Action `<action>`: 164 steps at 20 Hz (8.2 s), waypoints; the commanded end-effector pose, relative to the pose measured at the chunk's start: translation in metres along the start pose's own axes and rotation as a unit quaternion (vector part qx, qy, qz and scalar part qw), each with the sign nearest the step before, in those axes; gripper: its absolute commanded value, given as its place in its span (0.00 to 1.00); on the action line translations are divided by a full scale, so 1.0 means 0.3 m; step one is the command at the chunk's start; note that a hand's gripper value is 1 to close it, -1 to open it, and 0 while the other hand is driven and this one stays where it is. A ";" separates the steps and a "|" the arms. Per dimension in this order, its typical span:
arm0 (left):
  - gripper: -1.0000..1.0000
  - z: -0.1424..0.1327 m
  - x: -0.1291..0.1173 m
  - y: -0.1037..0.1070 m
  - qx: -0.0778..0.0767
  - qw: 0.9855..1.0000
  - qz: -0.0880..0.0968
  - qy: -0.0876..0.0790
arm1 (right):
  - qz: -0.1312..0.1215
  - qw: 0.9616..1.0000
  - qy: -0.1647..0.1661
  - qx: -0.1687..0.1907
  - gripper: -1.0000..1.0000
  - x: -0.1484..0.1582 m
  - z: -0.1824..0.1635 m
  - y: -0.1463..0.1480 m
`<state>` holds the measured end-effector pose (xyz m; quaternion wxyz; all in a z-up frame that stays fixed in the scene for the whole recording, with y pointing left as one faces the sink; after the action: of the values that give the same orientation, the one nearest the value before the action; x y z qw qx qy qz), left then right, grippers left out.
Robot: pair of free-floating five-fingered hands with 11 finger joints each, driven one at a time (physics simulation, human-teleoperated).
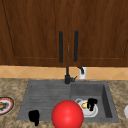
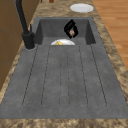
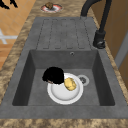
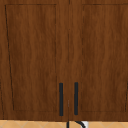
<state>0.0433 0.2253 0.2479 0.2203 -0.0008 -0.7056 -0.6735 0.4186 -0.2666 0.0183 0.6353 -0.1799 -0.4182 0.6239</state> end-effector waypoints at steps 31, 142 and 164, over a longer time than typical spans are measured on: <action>0.50 0.000 0.000 0.000 0.000 1.000 0.000 0.000 | 0.018 0.996 0.029 0.078 0.00 -0.037 -0.169 0.055; 0.50 0.000 0.000 0.000 0.000 1.000 0.000 0.000 | -0.095 0.981 0.120 -0.122 0.00 0.586 0.882 -0.267; 0.50 0.000 0.000 0.000 0.000 1.000 0.000 0.000 | -0.175 0.972 0.088 -0.126 0.00 0.929 1.212 -0.241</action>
<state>0.0433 0.2253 0.2479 0.2203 -0.0008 -0.7056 -0.6735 0.1646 -0.1248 0.3633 0.7154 -0.2568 -0.4485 0.4702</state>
